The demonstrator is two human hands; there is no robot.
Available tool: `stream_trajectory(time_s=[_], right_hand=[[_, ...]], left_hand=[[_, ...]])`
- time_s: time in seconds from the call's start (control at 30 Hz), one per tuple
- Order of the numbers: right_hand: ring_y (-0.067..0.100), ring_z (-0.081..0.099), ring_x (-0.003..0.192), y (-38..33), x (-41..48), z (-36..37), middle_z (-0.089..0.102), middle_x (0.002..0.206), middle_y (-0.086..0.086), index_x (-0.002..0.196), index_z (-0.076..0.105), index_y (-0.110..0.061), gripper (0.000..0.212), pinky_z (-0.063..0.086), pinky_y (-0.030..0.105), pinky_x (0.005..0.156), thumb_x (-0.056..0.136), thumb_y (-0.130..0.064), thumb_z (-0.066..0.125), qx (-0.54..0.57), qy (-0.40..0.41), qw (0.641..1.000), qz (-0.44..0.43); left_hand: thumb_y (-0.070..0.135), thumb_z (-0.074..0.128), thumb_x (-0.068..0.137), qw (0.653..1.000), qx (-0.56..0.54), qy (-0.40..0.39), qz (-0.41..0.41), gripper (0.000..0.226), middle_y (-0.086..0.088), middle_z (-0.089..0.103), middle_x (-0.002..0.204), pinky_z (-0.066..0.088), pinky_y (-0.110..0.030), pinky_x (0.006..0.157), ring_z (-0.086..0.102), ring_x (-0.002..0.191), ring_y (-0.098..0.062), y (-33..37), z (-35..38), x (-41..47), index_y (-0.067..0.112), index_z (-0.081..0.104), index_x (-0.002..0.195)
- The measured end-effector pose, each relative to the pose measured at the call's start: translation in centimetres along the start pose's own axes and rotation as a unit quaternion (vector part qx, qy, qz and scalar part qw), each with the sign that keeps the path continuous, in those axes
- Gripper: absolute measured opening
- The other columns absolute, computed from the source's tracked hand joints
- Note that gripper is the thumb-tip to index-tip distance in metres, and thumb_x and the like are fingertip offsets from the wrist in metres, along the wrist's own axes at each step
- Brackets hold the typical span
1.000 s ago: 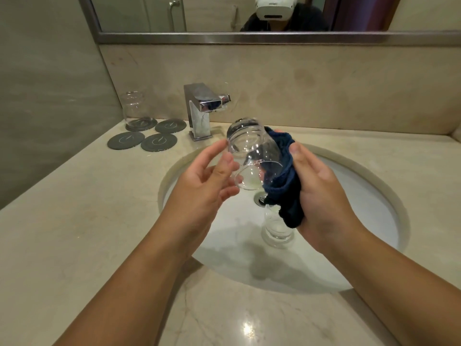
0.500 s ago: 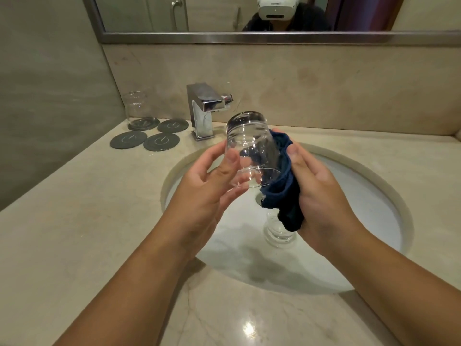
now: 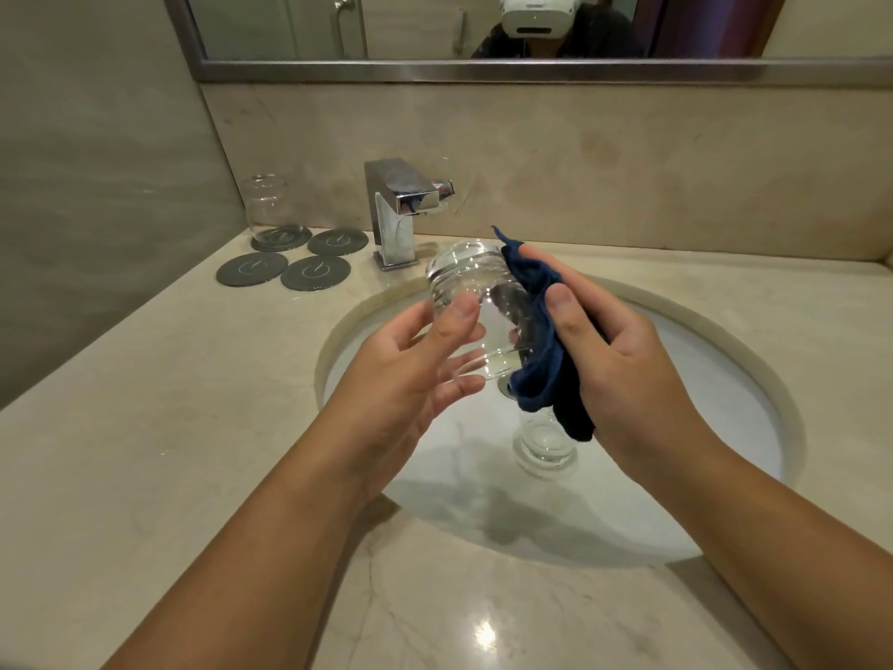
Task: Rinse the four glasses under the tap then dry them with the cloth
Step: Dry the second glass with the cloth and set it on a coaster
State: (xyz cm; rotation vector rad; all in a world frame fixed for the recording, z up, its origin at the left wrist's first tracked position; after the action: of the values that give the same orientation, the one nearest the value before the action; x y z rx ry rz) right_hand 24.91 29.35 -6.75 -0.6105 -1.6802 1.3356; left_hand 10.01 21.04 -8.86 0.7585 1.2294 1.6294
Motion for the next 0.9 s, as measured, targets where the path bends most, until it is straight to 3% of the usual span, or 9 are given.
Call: stream_trajectory(time_s=[0.17, 0.27, 0.4, 0.47, 0.57, 0.67, 0.77, 0.9], right_hand=[[0.017, 0.075, 0.096, 0.9, 0.1, 0.2, 0.081, 0.108, 0.003, 0.117, 0.077, -0.026, 0.030, 0.059, 0.035, 0.085, 0.112, -0.029, 0.047, 0.117, 0.018, 0.989, 0.087], [0.023, 0.078, 0.100, 0.0, 0.2, -1.4, 0.081, 0.110, 0.004, 0.124, 0.073, -0.025, 0.026, 0.064, 0.047, 0.083, 0.112, -0.029, 0.049, 0.105, 0.081, 0.990, 0.055], [0.026, 0.080, 0.091, -2.5, -0.3, -2.3, 0.080, 0.107, 0.004, 0.128, 0.066, -0.023, 0.023, 0.062, 0.036, 0.063, 0.112, -0.023, 0.050, 0.050, 0.087, 0.994, -0.031], [0.024, 0.079, 0.090, -3.1, -0.8, -1.5, 0.080, 0.106, 0.003, 0.123, 0.067, -0.025, 0.019, 0.063, 0.036, 0.071, 0.110, -0.019, 0.055, 0.008, 0.060, 0.996, -0.064], [0.014, 0.074, 0.110, -2.7, -1.4, 0.1, 0.078, 0.118, -0.010, 0.127, 0.071, -0.028, 0.028, 0.059, 0.034, 0.096, 0.102, -0.023, 0.063, -0.096, 0.007, 0.990, -0.106], [0.005, 0.069, 0.120, -2.4, -1.7, 1.2, 0.074, 0.125, -0.019, 0.133, 0.071, -0.030, 0.035, 0.051, 0.021, 0.101, 0.099, -0.025, 0.065, -0.154, -0.033, 0.978, -0.136], [-0.002, 0.061, 0.130, -2.2, -1.7, 1.7, 0.068, 0.136, -0.022, 0.139, 0.068, -0.028, 0.038, 0.044, 0.014, 0.107, 0.102, -0.024, 0.059, -0.179, -0.046, 0.973, -0.139], [-0.002, 0.068, 0.115, -1.7, -1.3, 1.5, 0.073, 0.123, -0.024, 0.139, 0.067, -0.039, 0.037, 0.051, 0.020, 0.101, 0.106, -0.031, 0.052, -0.183, -0.059, 0.978, -0.086]], left_hand=[[0.043, 0.078, 0.079, 0.997, -0.073, -0.021, -0.007, 0.050, -0.011, 0.077, 0.109, 0.066, -0.035, 0.081, 0.076, 0.093, -0.023, 0.2, 0.6, -0.3, 0.014, 0.075, 0.119], [0.035, 0.084, 0.085, 0.994, -0.111, 0.026, -0.003, 0.045, -0.011, 0.073, 0.111, 0.066, -0.037, 0.080, 0.077, 0.098, -0.028, 0.3, -0.1, -0.1, 0.017, 0.070, 0.123], [0.040, 0.076, 0.089, 0.989, -0.109, 0.098, 0.031, 0.044, -0.010, 0.069, 0.110, 0.066, -0.031, 0.081, 0.079, 0.107, -0.034, 0.8, -1.5, 0.2, 0.022, 0.068, 0.129], [0.047, 0.077, 0.080, 0.991, -0.085, 0.101, 0.036, 0.058, -0.011, 0.068, 0.111, 0.065, -0.030, 0.083, 0.079, 0.106, -0.032, 0.8, -1.5, 0.3, 0.023, 0.068, 0.133], [0.051, 0.076, 0.081, 0.993, -0.068, 0.081, 0.043, 0.065, -0.028, 0.068, 0.127, 0.063, -0.033, 0.089, 0.078, 0.109, -0.032, 0.7, -1.0, 0.3, 0.021, 0.066, 0.138], [0.054, 0.071, 0.088, 0.994, -0.071, 0.062, 0.052, 0.068, -0.021, 0.073, 0.132, 0.062, -0.037, 0.098, 0.077, 0.114, -0.033, 0.7, -0.8, 0.3, 0.016, 0.061, 0.144], [0.055, 0.080, 0.083, 0.995, -0.065, 0.046, 0.067, 0.073, -0.015, 0.077, 0.123, 0.063, -0.035, 0.093, 0.078, 0.109, -0.030, 0.9, -0.6, 0.4, 0.015, 0.062, 0.141], [0.045, 0.083, 0.082, 0.994, 0.007, 0.020, 0.106, 0.070, -0.007, 0.077, 0.127, 0.063, -0.037, 0.094, 0.076, 0.117, -0.029, 1.0, -0.4, 0.4, 0.017, 0.059, 0.141]])
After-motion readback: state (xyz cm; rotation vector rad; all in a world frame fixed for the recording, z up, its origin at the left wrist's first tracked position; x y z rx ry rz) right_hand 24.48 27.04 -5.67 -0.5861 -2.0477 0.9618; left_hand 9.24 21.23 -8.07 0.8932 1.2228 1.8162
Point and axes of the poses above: each hand's wrist, its own x-axis towards the middle knuckle, its own z-axis out of the palm, y = z × x, the point moved 7 cm from there along x, towards the middle knuckle
